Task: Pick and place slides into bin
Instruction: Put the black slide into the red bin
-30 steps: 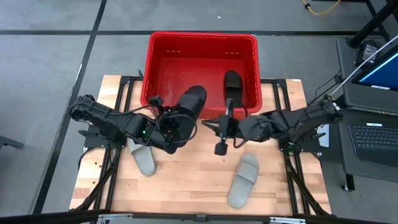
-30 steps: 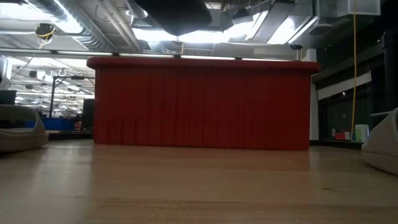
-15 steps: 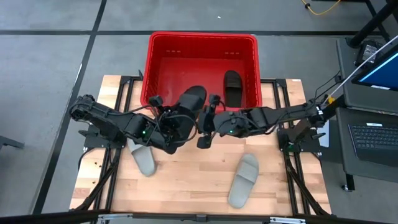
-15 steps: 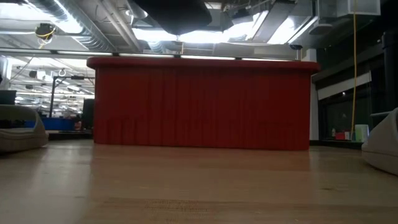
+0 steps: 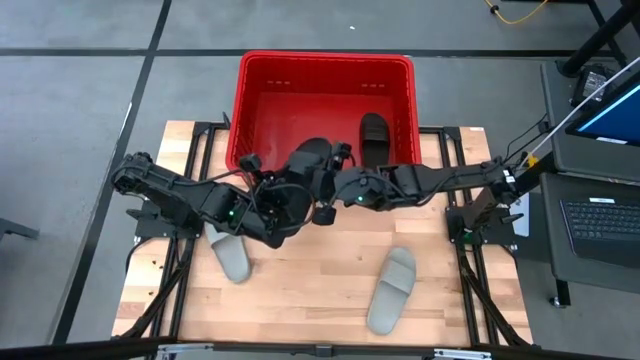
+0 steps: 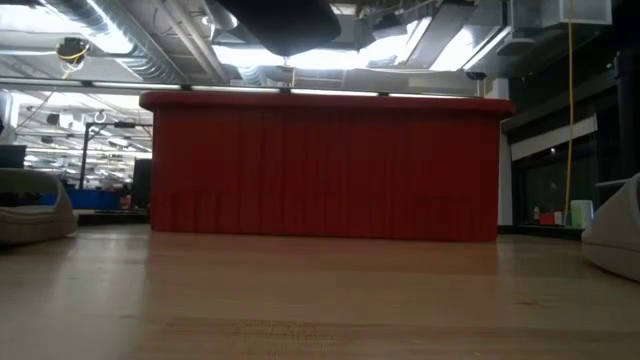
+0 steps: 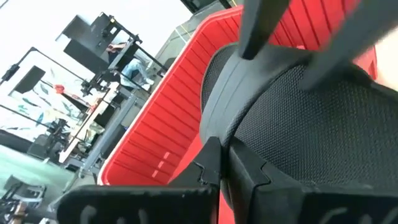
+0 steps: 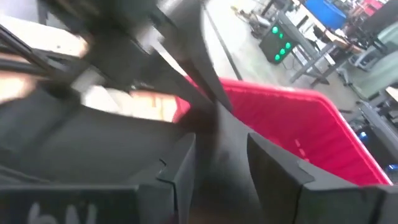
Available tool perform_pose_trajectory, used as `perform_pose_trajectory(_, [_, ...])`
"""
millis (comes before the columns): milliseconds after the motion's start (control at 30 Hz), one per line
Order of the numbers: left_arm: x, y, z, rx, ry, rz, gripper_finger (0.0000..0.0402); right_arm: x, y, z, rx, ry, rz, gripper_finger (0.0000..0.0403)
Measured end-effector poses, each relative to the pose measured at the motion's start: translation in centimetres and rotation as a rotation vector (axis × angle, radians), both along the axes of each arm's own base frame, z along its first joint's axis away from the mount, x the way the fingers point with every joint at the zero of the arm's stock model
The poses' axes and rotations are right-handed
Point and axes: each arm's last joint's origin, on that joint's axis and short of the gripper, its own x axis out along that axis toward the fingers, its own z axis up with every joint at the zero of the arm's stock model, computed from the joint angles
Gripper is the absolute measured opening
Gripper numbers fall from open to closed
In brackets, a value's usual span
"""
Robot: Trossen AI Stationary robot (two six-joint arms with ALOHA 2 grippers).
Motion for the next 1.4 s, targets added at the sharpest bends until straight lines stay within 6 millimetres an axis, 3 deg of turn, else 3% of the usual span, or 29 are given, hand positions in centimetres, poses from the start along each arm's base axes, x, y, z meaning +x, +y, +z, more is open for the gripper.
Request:
perform_pose_trajectory(533, [-0.2,-0.6,0.1,-0.021,-0.022,-0.016,0.0003,-0.2,-1.7,-0.6,0.011,0.068,-0.043,0.0146])
perform_pose_trajectory(1167, [-0.4,-1.4,1.5,-0.079,-0.075,-0.060,0.0004,-0.2,-2.3,-0.4,-0.124,0.091,-0.122,0.0144])
perform_pose_trajectory(1300, [-0.4,-1.4,1.4,-0.088,-0.073,-0.065,0.0004,-0.2,-2.3,-0.4,-0.129,0.092,-0.127,0.0121])
perform_pose_trajectory(1400, [-0.3,-1.4,1.4,-0.091,-0.074,-0.067,0.0004,-0.2,-2.2,-0.4,-0.129,0.092,-0.125,0.0081])
